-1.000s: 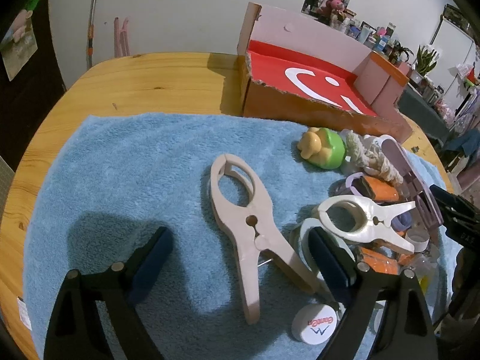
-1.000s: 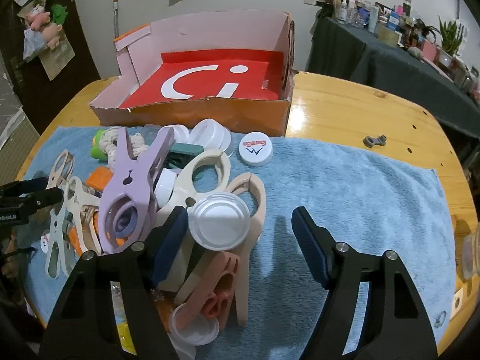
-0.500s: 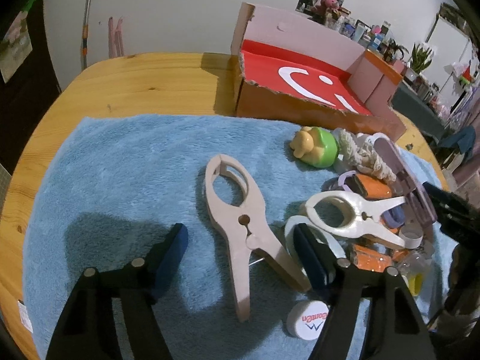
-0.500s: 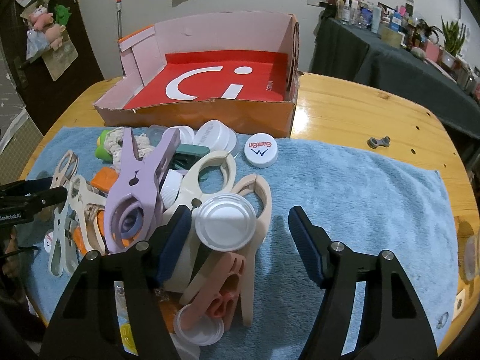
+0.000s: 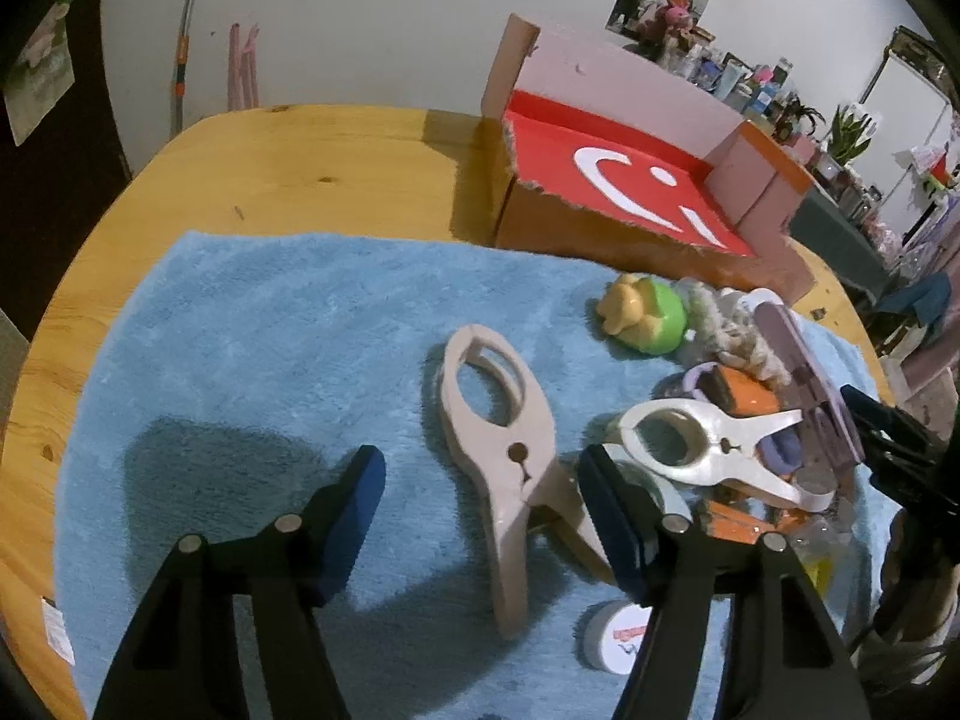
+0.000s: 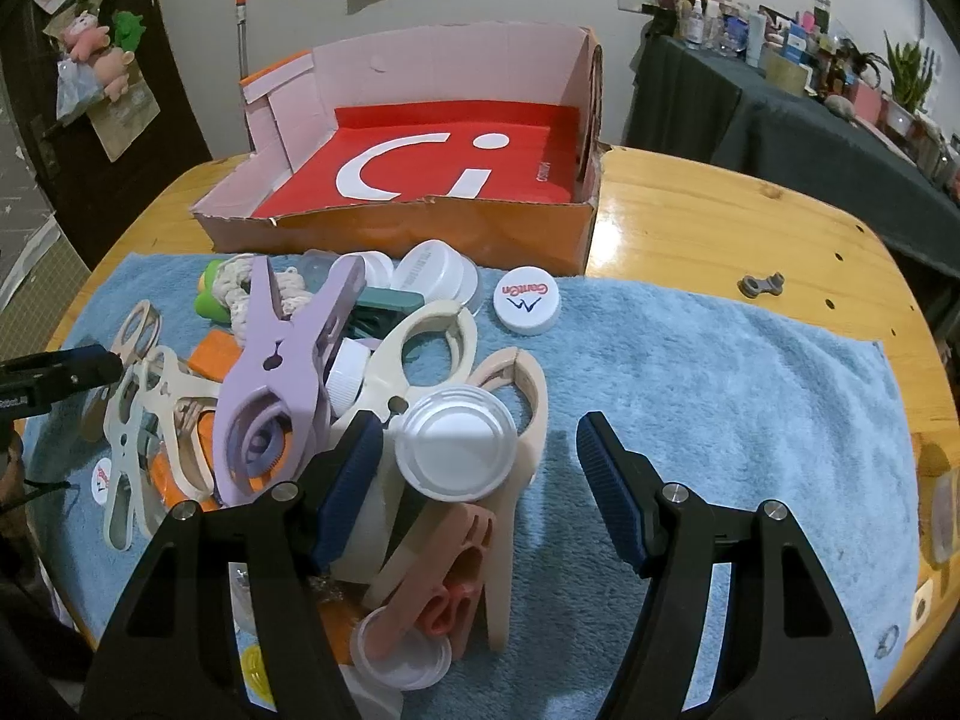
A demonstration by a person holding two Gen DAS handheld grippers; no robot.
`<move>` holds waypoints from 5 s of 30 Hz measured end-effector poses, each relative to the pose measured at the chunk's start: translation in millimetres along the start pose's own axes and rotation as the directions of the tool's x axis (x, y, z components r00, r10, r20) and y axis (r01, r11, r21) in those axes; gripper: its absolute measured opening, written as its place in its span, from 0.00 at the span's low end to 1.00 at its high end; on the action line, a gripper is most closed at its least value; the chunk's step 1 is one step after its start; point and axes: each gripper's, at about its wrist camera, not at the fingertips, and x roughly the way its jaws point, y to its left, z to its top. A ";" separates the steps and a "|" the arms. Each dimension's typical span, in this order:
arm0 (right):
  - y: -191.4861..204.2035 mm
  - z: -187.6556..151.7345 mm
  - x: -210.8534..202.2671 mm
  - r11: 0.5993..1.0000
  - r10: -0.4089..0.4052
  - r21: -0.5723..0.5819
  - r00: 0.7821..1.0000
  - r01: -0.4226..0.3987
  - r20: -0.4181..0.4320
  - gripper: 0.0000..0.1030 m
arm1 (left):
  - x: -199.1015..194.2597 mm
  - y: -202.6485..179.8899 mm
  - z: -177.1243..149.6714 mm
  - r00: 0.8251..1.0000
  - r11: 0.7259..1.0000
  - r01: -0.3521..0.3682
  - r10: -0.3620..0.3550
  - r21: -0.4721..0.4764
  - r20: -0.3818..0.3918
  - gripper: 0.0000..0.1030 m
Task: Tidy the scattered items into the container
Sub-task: 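Close the left gripper on the beige clip while the right gripper closes on the white cap, then lift the beige clip with the left gripper while the right gripper carries the white cap toward the box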
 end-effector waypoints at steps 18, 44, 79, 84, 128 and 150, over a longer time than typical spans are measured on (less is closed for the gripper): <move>-1.0 -0.4 -1.1 1.000 -0.006 -0.007 1.000 0.006 0.002 0.64 | 4.8 -4.3 3.9 1.000 1.000 0.003 -0.003 -0.008 -0.006 0.51; -1.8 -2.0 -0.4 0.999 0.034 -0.004 0.999 -0.034 0.009 0.50 | 2.8 -11.4 -2.7 1.000 0.999 0.016 -0.016 -0.031 -0.003 0.38; 2.3 0.5 -13.2 0.999 -0.023 -0.044 0.999 0.025 0.046 0.37 | -14.6 -12.9 -0.8 0.999 0.999 0.020 -0.019 -0.037 0.047 0.36; 4.6 2.7 -17.9 0.998 -0.025 -0.054 0.998 0.028 0.056 0.37 | -20.7 -14.6 2.5 0.998 0.999 0.025 -0.023 -0.031 0.062 0.36; 29.1 66.6 -60.3 0.988 -0.005 -0.151 0.984 0.032 0.177 0.37 | -63.1 -62.5 61.5 0.976 0.996 0.016 -0.034 0.086 0.215 0.36; 43.8 94.6 -53.1 0.983 0.014 -0.185 0.981 0.022 0.194 0.37 | -54.8 -83.2 87.3 0.973 0.991 0.012 -0.043 0.136 0.228 0.36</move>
